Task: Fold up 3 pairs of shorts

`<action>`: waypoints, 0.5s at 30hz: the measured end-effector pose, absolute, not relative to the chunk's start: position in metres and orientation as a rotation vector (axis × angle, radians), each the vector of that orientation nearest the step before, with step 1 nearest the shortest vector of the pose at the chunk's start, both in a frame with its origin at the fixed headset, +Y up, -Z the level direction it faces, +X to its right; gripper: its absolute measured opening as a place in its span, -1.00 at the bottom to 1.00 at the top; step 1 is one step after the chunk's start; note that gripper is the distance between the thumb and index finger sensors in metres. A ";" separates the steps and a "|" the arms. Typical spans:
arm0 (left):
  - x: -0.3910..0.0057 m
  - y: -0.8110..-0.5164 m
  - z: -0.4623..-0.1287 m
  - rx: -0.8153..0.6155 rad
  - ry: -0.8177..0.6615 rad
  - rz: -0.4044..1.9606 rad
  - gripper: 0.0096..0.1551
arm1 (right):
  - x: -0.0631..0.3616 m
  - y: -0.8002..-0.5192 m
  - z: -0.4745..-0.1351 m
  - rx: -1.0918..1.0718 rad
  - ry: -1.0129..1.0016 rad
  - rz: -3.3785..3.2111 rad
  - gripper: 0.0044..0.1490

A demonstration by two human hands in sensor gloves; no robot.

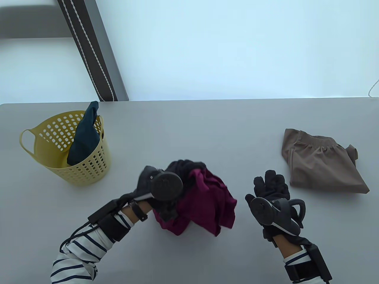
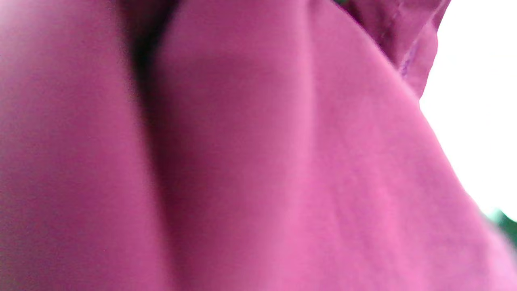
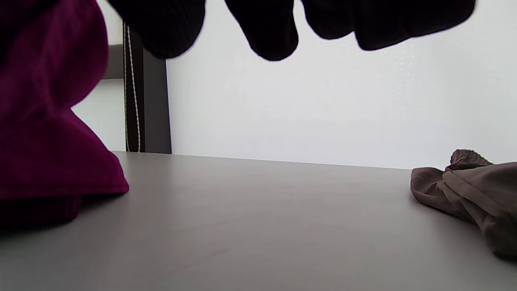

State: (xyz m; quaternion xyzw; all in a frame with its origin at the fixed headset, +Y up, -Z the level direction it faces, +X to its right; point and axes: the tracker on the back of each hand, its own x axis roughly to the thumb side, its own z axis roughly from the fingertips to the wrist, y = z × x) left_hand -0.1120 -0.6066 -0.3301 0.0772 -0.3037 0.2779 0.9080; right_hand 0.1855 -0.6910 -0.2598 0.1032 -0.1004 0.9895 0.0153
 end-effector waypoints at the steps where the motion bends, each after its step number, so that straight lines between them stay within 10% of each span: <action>1: -0.125 -0.607 -0.352 0.112 -0.504 0.646 -0.53 | 0.186 -0.692 -0.260 0.315 -0.305 3.079 -0.17; 8: -0.174 -0.672 -0.422 -0.086 0.059 0.535 -0.08 | 0.188 -0.694 -0.262 0.294 -0.270 3.086 -0.17; 15: -0.130 -0.630 -0.381 0.259 -0.322 0.224 0.09 | 0.187 -0.695 -0.262 0.300 -0.263 3.085 -0.16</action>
